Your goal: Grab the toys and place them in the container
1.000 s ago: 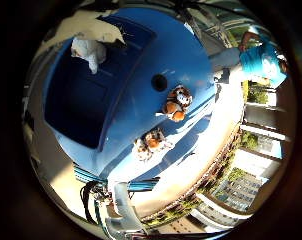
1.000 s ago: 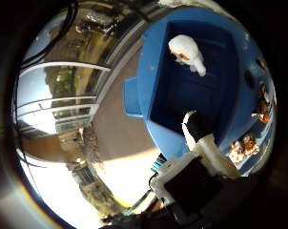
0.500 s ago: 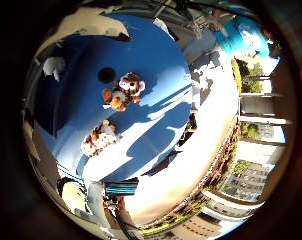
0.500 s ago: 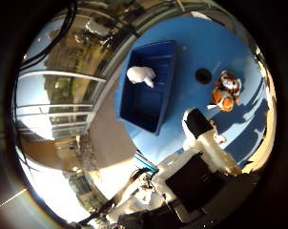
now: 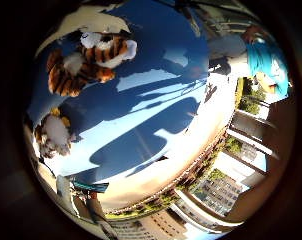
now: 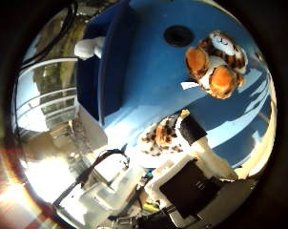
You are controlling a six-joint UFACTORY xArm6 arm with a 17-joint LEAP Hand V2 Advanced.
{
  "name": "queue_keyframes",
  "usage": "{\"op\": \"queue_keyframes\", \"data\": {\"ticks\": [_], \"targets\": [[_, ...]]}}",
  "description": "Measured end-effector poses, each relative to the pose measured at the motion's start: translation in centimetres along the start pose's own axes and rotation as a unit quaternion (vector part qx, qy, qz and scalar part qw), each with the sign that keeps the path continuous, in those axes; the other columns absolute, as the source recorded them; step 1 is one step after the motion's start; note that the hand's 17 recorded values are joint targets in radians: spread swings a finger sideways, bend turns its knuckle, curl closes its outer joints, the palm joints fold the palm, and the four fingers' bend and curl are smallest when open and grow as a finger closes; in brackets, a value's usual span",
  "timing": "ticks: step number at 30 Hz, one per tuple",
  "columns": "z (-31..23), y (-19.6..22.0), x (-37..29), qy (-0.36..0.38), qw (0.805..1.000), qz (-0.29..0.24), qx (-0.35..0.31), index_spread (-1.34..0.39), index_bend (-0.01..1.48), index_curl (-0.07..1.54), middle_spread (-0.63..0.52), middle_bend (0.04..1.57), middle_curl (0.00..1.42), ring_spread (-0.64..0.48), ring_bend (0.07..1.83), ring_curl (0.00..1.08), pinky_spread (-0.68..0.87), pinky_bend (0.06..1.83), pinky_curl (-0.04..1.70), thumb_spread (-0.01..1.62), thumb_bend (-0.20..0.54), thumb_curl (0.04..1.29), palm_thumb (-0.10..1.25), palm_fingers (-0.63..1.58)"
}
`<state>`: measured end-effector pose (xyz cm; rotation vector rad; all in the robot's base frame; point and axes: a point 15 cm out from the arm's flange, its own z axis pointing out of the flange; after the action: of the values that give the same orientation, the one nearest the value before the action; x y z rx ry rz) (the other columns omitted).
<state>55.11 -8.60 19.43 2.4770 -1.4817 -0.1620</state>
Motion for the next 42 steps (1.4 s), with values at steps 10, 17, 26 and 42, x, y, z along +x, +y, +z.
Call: {"op": "queue_keyframes", "data": {"ticks": [10,17,26,42], "targets": [[5.6,-1.7,1.7,0.018,0.999,-0.014,-0.024,-0.29,0.22,0.27,-0.02,0.2,0.32,0.24,0.39,0.31,0.47,0.73,0.2,1.05,-0.031,0.4,0.67,0.29],[4.4,-1.3,2.9,0.038,0.999,-0.014,-0.019,-0.39,0.09,0.2,-0.16,0.6,0.5,0.13,0.93,0.48,0.43,0.91,0.24,1.02,-0.017,0.43,0.75,1.06],[-0.2,-0.8,4.0,0.033,0.998,0.01,0.045,-0.69,0.33,0.13,-0.27,1.0,0.81,-0.03,1.28,0.71,0.29,1.41,0.46,0.98,0.015,0.55,0.97,1.14],[-19.9,7.0,-6.8,0.051,0.991,-0.025,0.122,-1.05,0.72,0.16,-0.28,1.14,1.07,-0.1,1.43,0.8,0.16,1.58,0.65,1.04,-0.012,0.72,1.03,0.97]]}}
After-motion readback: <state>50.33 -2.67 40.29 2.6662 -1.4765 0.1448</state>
